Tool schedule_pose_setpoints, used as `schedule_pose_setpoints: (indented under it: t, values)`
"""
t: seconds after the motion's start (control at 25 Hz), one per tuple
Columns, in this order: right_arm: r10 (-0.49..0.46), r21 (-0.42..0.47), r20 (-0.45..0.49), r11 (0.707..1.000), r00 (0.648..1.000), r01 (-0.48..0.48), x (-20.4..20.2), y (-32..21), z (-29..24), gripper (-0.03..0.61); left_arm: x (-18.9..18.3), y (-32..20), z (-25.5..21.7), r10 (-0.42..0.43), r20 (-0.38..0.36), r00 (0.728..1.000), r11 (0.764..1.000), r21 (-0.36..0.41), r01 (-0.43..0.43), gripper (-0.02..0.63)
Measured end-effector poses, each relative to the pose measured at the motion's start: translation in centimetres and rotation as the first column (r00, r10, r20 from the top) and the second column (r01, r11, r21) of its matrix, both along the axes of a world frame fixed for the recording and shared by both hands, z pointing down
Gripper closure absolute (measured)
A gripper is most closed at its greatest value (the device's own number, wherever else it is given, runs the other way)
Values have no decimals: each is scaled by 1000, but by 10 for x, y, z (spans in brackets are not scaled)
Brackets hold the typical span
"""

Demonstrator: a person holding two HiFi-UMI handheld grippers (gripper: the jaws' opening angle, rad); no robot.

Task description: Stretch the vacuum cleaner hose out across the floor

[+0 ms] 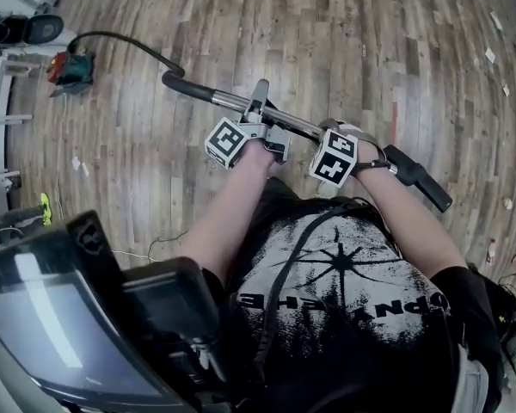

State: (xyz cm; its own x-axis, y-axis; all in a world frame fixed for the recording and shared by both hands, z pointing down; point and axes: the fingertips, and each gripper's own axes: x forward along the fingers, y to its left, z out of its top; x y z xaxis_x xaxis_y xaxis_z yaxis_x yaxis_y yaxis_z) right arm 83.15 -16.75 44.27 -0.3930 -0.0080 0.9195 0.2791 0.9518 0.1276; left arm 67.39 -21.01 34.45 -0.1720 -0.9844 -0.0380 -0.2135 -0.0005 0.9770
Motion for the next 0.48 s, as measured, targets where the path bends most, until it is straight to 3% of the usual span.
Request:
schedule_pose_setpoints:
  t: [0.28,0.48]
  values:
    - [56,-28,-35,998,998,-57,12,-12,4,488,11,-22,11,52,-35,998,998,-22,-53,577]
    - [124,-26,-121,991,985,-128,11,-26,8,488,7,-48,31,123,-129,984,992,-25,-127,575]
